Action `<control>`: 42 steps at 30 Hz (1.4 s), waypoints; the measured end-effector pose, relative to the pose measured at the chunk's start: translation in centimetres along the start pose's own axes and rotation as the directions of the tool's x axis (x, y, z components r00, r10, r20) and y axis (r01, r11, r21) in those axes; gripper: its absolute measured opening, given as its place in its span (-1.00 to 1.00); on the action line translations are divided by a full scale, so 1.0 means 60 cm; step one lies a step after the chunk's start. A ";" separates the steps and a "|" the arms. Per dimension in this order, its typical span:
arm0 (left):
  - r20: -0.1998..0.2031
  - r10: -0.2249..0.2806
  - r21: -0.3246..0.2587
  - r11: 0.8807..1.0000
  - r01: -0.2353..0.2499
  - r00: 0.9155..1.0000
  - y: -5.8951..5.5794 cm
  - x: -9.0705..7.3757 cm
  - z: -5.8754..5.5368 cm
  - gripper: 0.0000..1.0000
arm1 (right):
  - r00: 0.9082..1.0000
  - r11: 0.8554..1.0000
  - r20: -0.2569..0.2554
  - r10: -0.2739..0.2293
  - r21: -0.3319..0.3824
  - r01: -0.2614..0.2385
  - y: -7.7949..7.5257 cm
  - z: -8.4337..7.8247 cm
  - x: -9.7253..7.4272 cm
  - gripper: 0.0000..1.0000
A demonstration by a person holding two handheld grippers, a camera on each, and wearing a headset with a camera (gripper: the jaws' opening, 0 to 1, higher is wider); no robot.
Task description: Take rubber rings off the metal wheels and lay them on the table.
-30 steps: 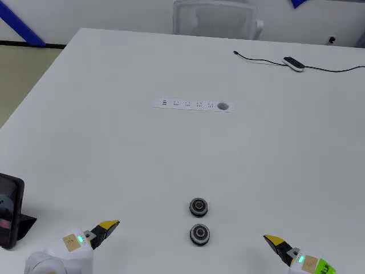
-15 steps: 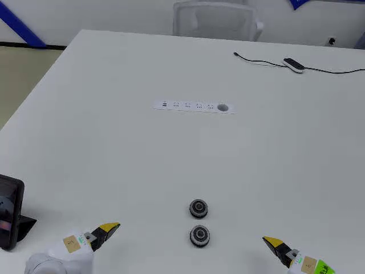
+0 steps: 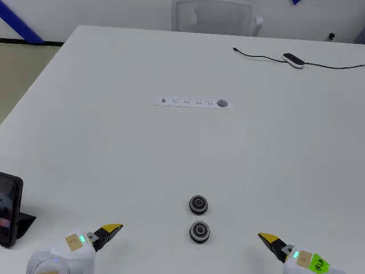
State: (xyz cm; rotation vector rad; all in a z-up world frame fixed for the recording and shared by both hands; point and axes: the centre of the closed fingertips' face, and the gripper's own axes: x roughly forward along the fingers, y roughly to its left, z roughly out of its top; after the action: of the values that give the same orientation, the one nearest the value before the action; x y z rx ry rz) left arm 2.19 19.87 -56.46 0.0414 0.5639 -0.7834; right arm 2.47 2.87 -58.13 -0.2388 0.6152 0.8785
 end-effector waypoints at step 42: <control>-0.049 -0.090 0.087 0.992 0.094 0.995 -0.013 0.067 0.027 0.21 | 0.998 0.997 0.001 0.067 0.034 -0.067 0.021 0.014 0.045 0.70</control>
State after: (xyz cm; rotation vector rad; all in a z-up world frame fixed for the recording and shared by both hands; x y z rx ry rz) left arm 4.73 16.30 -56.91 0.1159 0.5762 -0.8988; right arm 3.12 5.78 -58.96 -0.1881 0.6410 0.9314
